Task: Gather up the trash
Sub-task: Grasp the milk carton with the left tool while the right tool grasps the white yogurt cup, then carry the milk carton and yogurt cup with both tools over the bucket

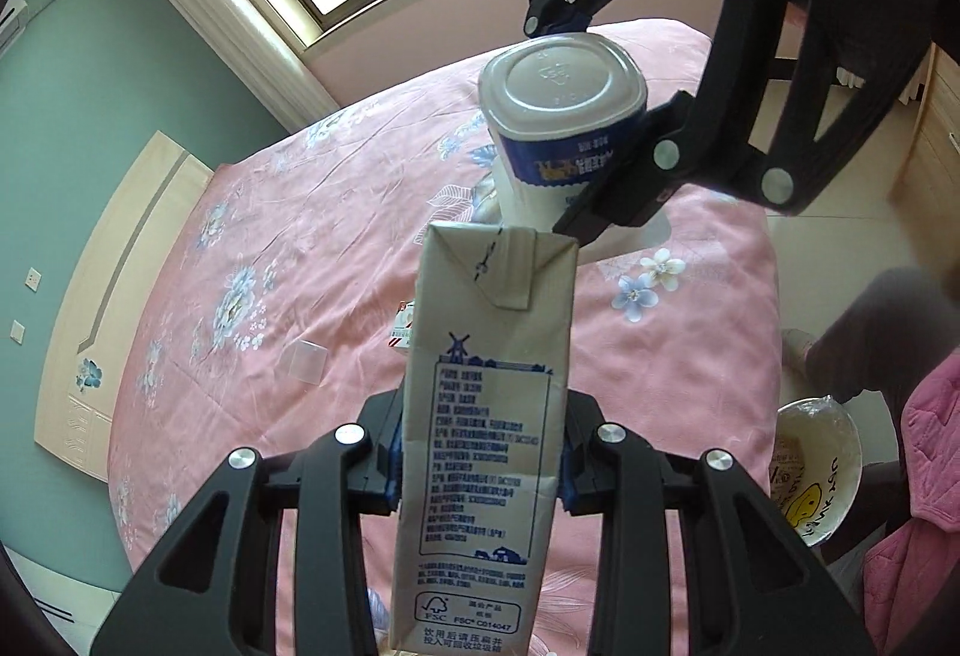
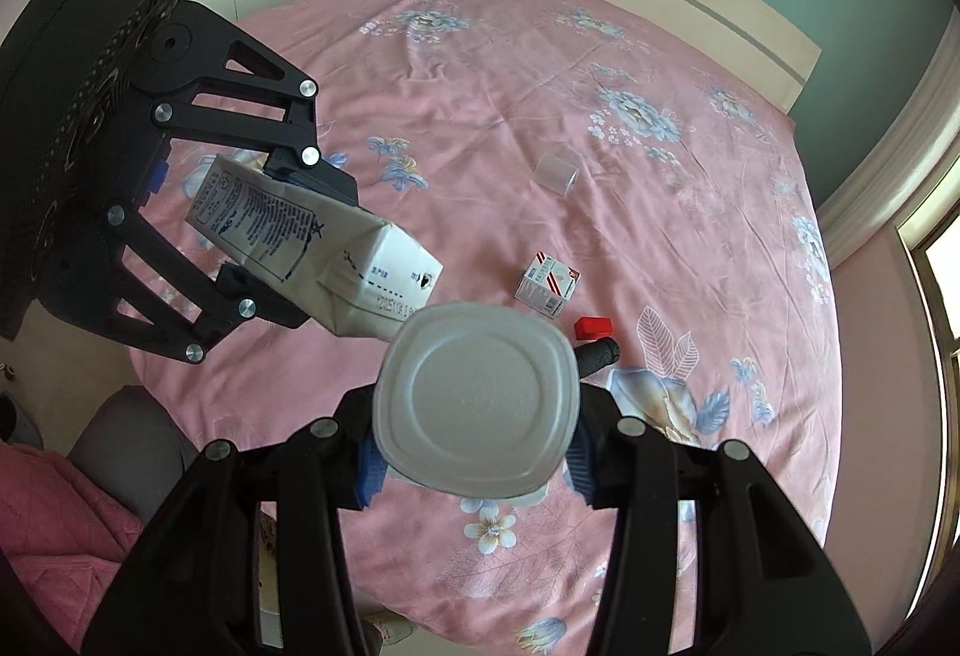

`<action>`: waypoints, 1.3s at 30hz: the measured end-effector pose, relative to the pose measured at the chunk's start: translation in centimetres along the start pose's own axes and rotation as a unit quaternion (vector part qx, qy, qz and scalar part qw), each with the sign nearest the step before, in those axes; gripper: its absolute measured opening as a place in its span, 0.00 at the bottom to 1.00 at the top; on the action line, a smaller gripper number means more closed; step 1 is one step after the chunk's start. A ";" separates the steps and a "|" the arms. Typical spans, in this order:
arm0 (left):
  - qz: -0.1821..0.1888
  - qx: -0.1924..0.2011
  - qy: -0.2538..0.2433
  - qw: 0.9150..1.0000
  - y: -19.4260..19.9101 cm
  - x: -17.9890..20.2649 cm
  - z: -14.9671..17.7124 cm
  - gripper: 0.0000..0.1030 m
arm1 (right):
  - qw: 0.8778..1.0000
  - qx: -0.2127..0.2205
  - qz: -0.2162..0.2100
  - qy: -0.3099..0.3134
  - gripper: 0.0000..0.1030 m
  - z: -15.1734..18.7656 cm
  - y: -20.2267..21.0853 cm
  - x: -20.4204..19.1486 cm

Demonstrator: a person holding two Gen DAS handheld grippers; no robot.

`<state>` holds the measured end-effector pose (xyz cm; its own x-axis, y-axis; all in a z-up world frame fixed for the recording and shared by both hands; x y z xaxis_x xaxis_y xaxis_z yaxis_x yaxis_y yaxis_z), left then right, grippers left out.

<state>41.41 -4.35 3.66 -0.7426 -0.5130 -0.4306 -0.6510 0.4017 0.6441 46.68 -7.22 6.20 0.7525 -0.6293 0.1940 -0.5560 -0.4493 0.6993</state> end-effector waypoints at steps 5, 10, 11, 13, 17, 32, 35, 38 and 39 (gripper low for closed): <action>-0.019 0.015 -0.002 1.000 4.2 1.8 -1.7 0.37 | 1.000 0.021 0.017 0.011 0.47 -0.6 5.2 -2.5; -0.031 0.028 -0.003 0.999 7.7 4.0 -2.8 0.38 | 0.999 0.033 0.029 0.022 0.47 0.1 9.8 -4.9; -0.033 0.031 -0.002 0.999 8.3 4.4 -3.0 0.38 | 0.999 0.035 0.031 0.022 0.47 0.3 10.5 -5.3; -0.033 0.034 0.002 0.999 9.1 5.3 -3.2 0.38 | 0.999 0.038 0.030 0.019 0.47 1.0 11.5 -6.0; -0.028 0.037 0.011 0.999 9.7 7.2 -3.1 0.38 | 0.999 0.038 0.025 0.012 0.47 3.0 12.8 -7.4; 0.030 -0.018 0.045 0.998 5.2 15.4 3.0 0.37 | 0.998 -0.008 -0.024 -0.053 0.47 13.3 9.1 -11.9; 0.047 -0.029 0.058 0.997 4.0 17.1 4.8 0.37 | 0.997 -0.023 -0.033 -0.065 0.47 15.8 7.8 -12.8; 0.058 -0.043 0.068 0.995 2.5 18.9 6.7 0.37 | 0.995 -0.037 -0.044 -0.078 0.47 18.1 6.5 -13.7; 0.063 -0.048 0.072 0.994 2.1 19.5 7.3 0.37 | 0.995 -0.042 -0.047 -0.081 0.47 18.9 6.1 -14.0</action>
<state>24.46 -7.95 -8.04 -0.7828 -0.5688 -0.2525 -0.5312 0.3994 0.7472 26.10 -13.14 -5.25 0.7289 -0.6844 0.0158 -0.4496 -0.4612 0.7650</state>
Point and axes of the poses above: each gripper's, at about its wrist camera, not at the fingertips, and y roughly against the way its jaws point, x to its right, z to its underside, the point moved 10 cm from there along -y, roughly the way its jaws point, and after that the axes turned 11 degrees about x, right-handed, at the moved point
